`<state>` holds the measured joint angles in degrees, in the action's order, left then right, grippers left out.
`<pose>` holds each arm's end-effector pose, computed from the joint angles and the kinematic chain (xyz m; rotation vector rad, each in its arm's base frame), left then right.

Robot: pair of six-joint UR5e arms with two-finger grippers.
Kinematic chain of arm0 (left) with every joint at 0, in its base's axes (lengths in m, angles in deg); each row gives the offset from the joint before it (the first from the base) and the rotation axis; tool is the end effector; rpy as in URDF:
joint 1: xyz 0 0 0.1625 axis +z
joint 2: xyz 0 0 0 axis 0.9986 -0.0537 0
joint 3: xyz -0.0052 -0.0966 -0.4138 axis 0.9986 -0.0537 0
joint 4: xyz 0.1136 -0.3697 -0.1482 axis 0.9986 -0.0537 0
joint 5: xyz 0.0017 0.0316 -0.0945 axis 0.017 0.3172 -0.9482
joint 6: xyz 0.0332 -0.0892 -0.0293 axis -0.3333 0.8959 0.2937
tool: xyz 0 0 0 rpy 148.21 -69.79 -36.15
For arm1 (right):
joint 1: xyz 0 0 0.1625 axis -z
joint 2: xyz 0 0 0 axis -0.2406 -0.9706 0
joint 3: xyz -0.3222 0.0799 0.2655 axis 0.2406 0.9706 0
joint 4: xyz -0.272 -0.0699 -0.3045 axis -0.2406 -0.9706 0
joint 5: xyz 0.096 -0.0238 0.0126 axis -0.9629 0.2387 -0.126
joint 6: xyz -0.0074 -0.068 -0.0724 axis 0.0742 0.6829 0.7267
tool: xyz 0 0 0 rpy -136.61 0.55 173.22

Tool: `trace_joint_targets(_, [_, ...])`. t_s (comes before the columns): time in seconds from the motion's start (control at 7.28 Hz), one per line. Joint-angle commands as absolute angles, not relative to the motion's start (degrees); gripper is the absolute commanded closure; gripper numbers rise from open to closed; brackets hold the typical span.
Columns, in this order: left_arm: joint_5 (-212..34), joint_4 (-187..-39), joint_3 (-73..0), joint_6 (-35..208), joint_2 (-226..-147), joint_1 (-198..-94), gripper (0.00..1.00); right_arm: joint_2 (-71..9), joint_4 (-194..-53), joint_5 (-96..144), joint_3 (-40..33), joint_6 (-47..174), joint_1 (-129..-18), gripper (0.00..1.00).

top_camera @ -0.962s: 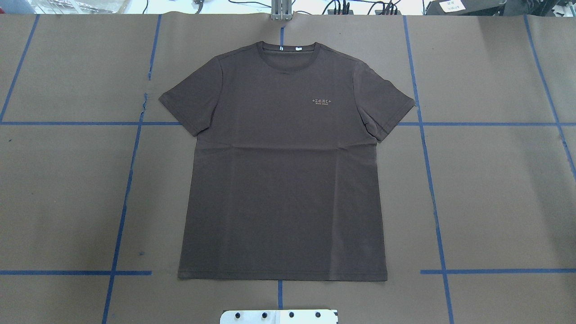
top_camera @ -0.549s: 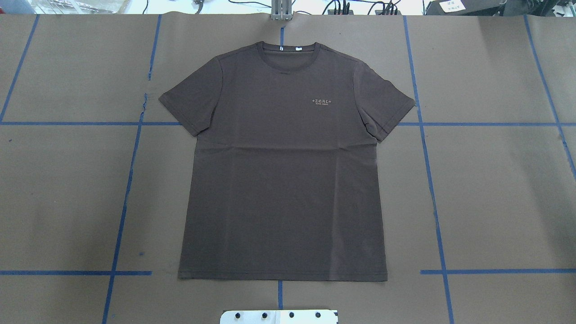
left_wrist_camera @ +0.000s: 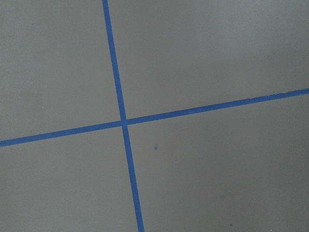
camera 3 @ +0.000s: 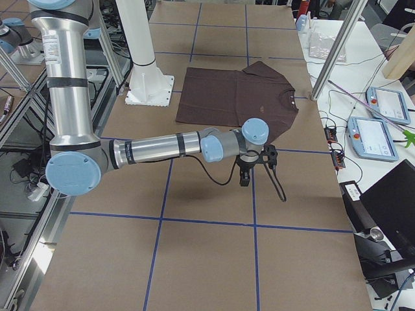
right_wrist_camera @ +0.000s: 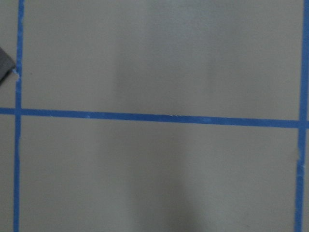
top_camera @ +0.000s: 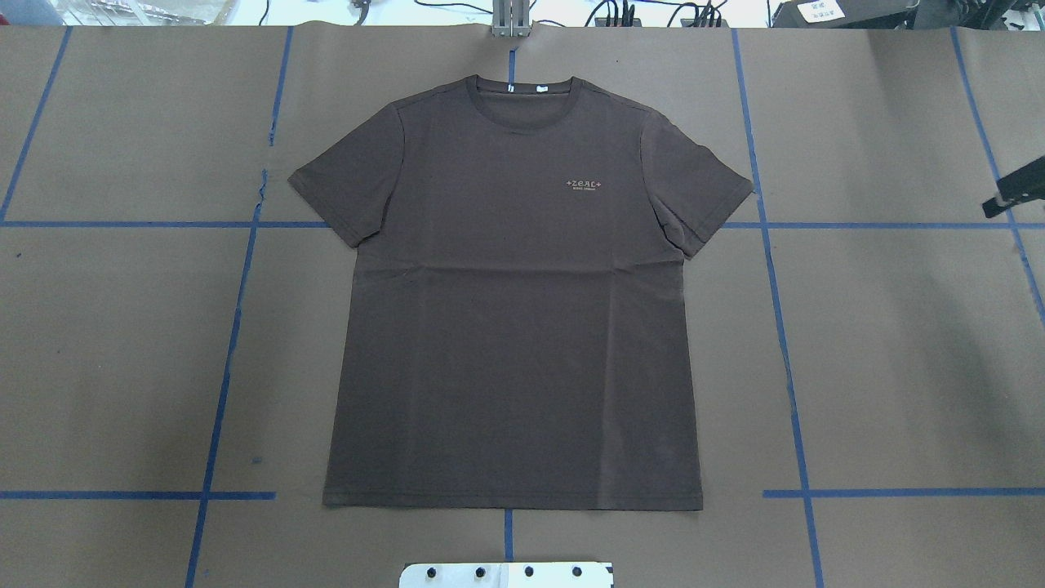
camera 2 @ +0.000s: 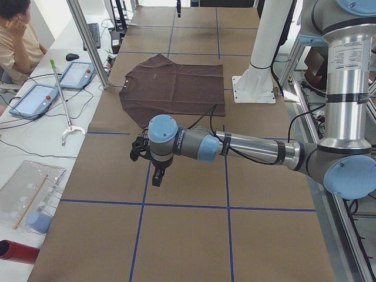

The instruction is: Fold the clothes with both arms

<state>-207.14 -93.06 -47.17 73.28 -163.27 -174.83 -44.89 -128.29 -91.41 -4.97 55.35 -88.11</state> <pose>-0.0402 -0.4764 0.5671 0.2176 0.8669 0.1223 -0.0930 -0.5437 0.5398 0.0010 -0.8941 0.0070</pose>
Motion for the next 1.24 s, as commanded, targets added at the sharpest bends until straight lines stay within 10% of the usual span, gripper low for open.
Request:
trace_joint_targets(0.0, [-208.32, -97.01, -46.53, 73.16, -162.98, -174.81, 0.0, -33.91, -118.78, -83.04, 1.83, 30.08, -77.43, 0.1])
trace_joint_targets(1.1, [-208.32, -98.44, -46.79, 73.42, -163.06, -174.55, 0.0, -19.09, -109.15, -72.34, 21.46, 11.41, -67.71, 0.34])
